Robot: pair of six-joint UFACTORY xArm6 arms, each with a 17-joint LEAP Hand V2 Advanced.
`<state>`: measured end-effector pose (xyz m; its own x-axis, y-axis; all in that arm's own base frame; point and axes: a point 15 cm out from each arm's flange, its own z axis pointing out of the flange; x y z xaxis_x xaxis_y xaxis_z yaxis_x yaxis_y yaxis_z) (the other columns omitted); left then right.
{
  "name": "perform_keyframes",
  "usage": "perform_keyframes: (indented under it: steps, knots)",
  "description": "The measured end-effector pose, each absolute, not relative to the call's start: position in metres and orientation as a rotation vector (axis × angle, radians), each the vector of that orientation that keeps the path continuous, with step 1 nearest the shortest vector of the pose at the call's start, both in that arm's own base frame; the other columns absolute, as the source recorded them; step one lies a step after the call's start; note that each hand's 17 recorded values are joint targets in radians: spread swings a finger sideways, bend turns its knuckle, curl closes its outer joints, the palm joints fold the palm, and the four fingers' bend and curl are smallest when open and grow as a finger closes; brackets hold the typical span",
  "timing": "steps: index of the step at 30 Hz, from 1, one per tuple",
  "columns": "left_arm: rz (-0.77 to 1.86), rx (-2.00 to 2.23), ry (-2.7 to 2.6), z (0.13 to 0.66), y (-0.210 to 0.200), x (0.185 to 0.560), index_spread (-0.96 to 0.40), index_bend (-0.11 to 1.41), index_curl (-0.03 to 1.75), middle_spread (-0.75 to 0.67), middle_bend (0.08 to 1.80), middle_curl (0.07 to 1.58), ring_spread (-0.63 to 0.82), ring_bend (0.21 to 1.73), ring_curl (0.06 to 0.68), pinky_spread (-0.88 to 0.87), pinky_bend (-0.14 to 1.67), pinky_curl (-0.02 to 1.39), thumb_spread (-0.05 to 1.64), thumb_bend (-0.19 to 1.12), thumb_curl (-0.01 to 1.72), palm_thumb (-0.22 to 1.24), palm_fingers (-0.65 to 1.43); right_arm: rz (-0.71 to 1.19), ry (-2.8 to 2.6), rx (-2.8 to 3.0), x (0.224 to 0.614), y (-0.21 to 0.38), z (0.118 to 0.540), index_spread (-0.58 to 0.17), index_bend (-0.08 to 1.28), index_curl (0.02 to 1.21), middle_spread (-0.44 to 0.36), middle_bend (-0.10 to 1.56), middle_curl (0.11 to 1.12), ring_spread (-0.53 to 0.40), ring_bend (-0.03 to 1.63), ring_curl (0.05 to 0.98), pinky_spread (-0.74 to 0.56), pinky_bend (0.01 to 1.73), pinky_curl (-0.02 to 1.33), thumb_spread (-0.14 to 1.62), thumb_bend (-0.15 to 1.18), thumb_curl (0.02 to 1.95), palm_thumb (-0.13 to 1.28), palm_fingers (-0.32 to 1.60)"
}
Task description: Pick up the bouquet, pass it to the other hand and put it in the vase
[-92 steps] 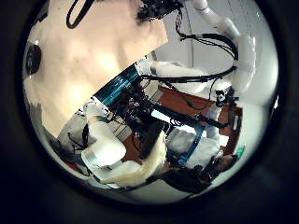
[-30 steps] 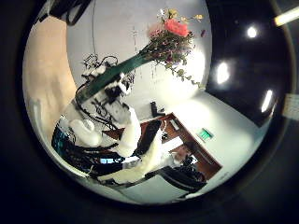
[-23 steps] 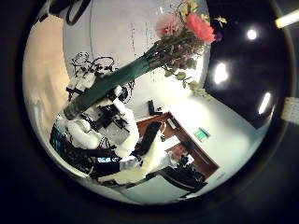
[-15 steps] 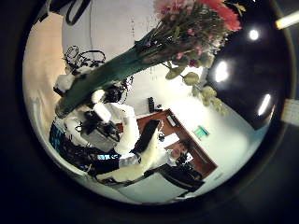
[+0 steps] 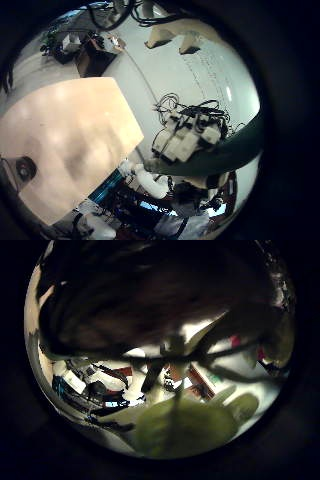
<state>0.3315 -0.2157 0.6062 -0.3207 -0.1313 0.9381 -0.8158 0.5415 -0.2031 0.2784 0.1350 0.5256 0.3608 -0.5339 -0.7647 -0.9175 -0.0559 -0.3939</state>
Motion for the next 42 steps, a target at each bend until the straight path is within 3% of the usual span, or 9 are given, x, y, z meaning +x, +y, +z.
perform_keyframes:
  steps: [2,5,7,13,16,18,21,31,42]
  knots:
    - [0.861,0.766,-1.775,0.607,-0.218,0.328,0.09,0.16,0.29,0.10,0.61,0.47,0.28,0.68,0.190,0.38,0.55,0.10,0.97,-0.02,0.34,0.34,0.51,0.481,1.341,-1.721,0.287,0.127,0.520,-0.211,1.21,0.83,-0.116,1.40,0.71,-0.173,1.48,0.652,-0.22,1.28,0.77,0.88,-0.01,1.11,1.10,1.16]
    - [0.876,0.734,-1.752,0.612,-0.223,0.325,-0.05,0.19,0.30,-0.08,0.73,0.52,-0.10,0.87,0.228,-0.04,0.86,0.15,0.99,0.02,0.36,0.47,1.10,0.424,1.399,-1.722,0.297,0.115,0.510,-0.211,1.21,0.83,-0.116,1.40,0.71,-0.174,1.48,0.653,-0.22,1.27,0.78,0.88,-0.01,1.11,1.11,1.16]
    - [0.888,0.721,-1.733,0.615,-0.225,0.324,-0.14,0.26,0.34,-0.17,0.80,0.61,-0.25,1.07,0.334,-0.21,1.06,0.25,1.02,0.11,0.41,0.66,1.33,0.385,1.422,-1.711,0.301,0.109,0.508,-0.212,1.21,0.83,-0.117,1.40,0.71,-0.178,1.48,0.654,-0.22,1.28,0.78,0.89,-0.02,1.10,1.09,1.16]
    - [1.026,0.739,-1.627,0.625,-0.217,0.338,-0.37,0.59,0.51,-0.35,0.99,0.76,-0.39,1.32,0.465,-0.40,1.37,0.40,1.05,0.18,0.52,0.87,1.25,0.281,1.475,-1.613,0.313,0.095,0.499,-0.240,1.06,0.79,-0.130,1.32,0.68,-0.195,1.42,0.621,-0.29,1.21,0.74,0.95,-0.08,0.92,0.79,1.07]
    - [1.088,0.737,-1.635,0.631,-0.211,0.341,-0.45,0.69,0.59,-0.39,1.05,0.81,-0.41,1.38,0.497,-0.43,1.43,0.44,1.07,0.19,0.56,0.90,1.19,0.295,1.509,-1.571,0.309,0.096,0.475,-0.312,0.65,0.73,-0.181,1.10,0.62,-0.249,1.40,0.607,-0.42,1.29,0.73,0.98,-0.07,0.78,0.65,0.59]
    - [1.109,0.741,-1.638,0.633,-0.207,0.343,-0.50,0.73,0.64,-0.42,1.09,0.84,-0.41,1.41,0.512,-0.45,1.45,0.46,1.07,0.18,0.58,0.91,1.15,0.311,1.503,-1.547,0.309,0.098,0.475,-0.335,0.50,0.66,-0.189,0.99,0.58,-0.255,1.35,0.576,-0.43,1.33,0.71,0.99,-0.06,0.74,0.62,0.39]
    - [1.179,0.779,-1.660,0.644,-0.186,0.352,-0.55,0.77,0.71,-0.44,1.12,0.87,-0.41,1.45,0.527,-0.46,1.48,0.48,1.08,0.18,0.61,0.92,1.11,0.339,1.486,-1.506,0.310,0.100,0.480,-0.354,0.41,0.57,-0.160,0.85,0.52,-0.214,1.23,0.509,-0.30,1.21,0.68,0.99,-0.04,0.67,0.58,0.14]
    - [1.400,0.941,-1.769,0.689,-0.112,0.370,-0.65,0.75,0.90,-0.48,1.14,0.92,-0.41,1.48,0.542,-0.46,1.50,0.52,1.10,0.13,0.69,0.93,1.07,0.374,1.511,-1.470,0.323,0.092,0.479,-0.323,0.27,0.44,-0.010,0.60,0.40,0.041,0.97,0.356,0.20,1.02,0.55,0.98,-0.03,0.55,0.58,-0.01]
    - [1.669,1.177,-1.715,0.711,-0.003,0.376,-0.71,0.66,1.07,-0.50,1.13,0.96,-0.41,1.48,0.541,-0.47,1.49,0.55,1.11,0.09,0.75,0.95,1.07,0.464,1.515,-1.448,0.337,0.098,0.472,-0.322,0.18,0.38,0.046,0.47,0.35,0.139,0.86,0.283,0.39,0.89,0.44,0.97,-0.03,0.50,0.59,0.06]
